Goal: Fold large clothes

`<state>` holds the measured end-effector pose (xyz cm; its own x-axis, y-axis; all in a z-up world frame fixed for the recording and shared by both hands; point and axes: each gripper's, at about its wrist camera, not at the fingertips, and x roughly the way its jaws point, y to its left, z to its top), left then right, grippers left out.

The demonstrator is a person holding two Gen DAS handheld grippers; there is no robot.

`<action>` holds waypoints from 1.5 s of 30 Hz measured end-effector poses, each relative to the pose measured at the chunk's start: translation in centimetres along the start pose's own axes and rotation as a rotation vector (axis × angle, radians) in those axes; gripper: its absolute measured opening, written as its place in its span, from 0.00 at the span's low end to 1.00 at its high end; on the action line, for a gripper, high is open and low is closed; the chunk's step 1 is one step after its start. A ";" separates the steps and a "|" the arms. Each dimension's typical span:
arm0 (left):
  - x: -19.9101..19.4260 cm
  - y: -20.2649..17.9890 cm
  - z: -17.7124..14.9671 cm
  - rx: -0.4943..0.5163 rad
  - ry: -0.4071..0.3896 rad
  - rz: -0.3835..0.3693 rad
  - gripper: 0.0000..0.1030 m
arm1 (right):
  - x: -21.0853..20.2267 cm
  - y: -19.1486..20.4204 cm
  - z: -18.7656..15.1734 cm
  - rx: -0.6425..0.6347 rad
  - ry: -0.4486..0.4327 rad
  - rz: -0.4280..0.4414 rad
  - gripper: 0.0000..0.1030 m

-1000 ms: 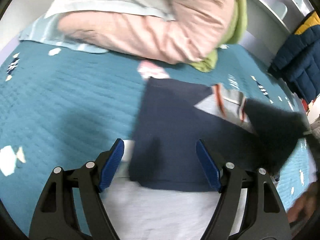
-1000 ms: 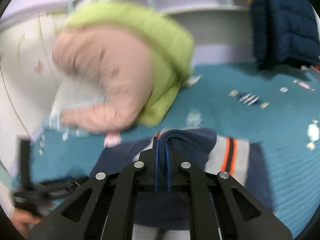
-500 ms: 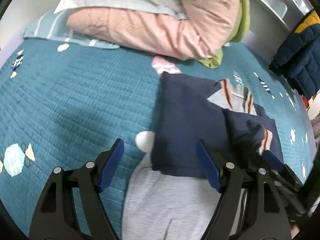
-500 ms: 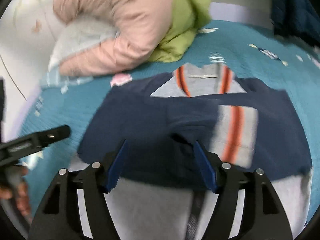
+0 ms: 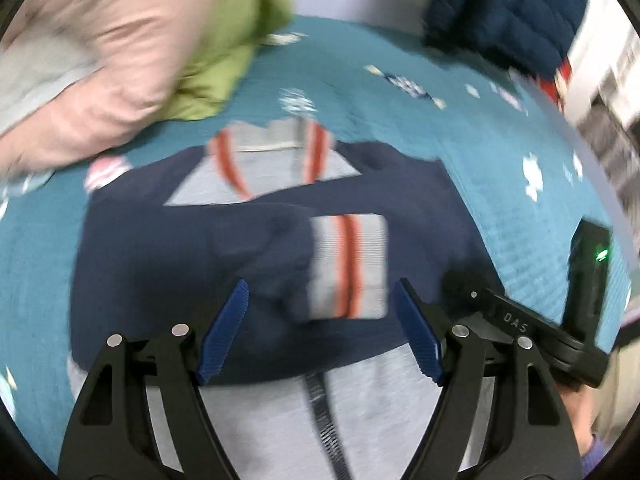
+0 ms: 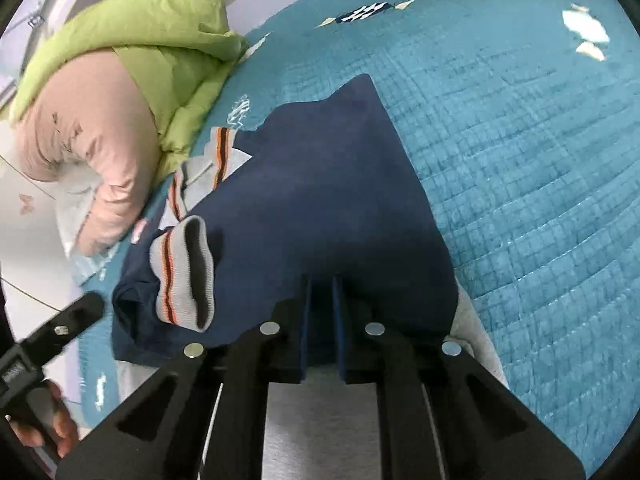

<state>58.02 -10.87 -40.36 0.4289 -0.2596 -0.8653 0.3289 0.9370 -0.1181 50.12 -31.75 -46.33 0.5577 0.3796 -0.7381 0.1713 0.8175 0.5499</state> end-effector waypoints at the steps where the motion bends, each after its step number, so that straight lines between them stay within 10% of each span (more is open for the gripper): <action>1: 1.0 -0.9 0.2 0.019 0.024 0.021 0.73 | -0.1 0.0 -0.1 0.001 0.000 0.007 0.08; 10: 7.3 -3.7 0.3 0.155 0.156 0.217 0.83 | -0.2 -1.7 0.2 0.039 0.015 0.113 0.06; 12: 7.1 -3.1 0.4 0.140 0.126 0.209 0.63 | -0.3 -1.7 0.1 0.030 0.014 0.115 0.06; 15: 5.5 0.0 1.1 0.016 0.104 0.083 0.35 | -0.3 -1.9 0.0 0.025 0.016 0.115 0.06; 21: -0.7 9.9 0.9 -0.248 -0.018 -0.165 0.16 | -0.3 -1.6 0.3 0.013 0.027 0.093 0.06; 31: -2.5 25.7 -5.5 -0.625 -0.034 -0.035 0.19 | -0.1 -0.8 0.4 -0.010 0.039 0.047 0.06; 41: -5.6 15.6 -3.9 -0.298 -0.157 -0.159 0.36 | -1.7 2.2 1.2 -0.101 -0.004 -0.003 0.12; 45: -1.4 11.7 -2.9 -0.208 -0.029 -0.238 0.38 | -0.4 2.7 1.6 -0.126 0.047 0.020 0.12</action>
<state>58.82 1.12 -41.99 0.3853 -0.4811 -0.7875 0.2446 0.8761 -0.4155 51.65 -30.36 -43.98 0.5211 0.4136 -0.7466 0.0557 0.8564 0.5134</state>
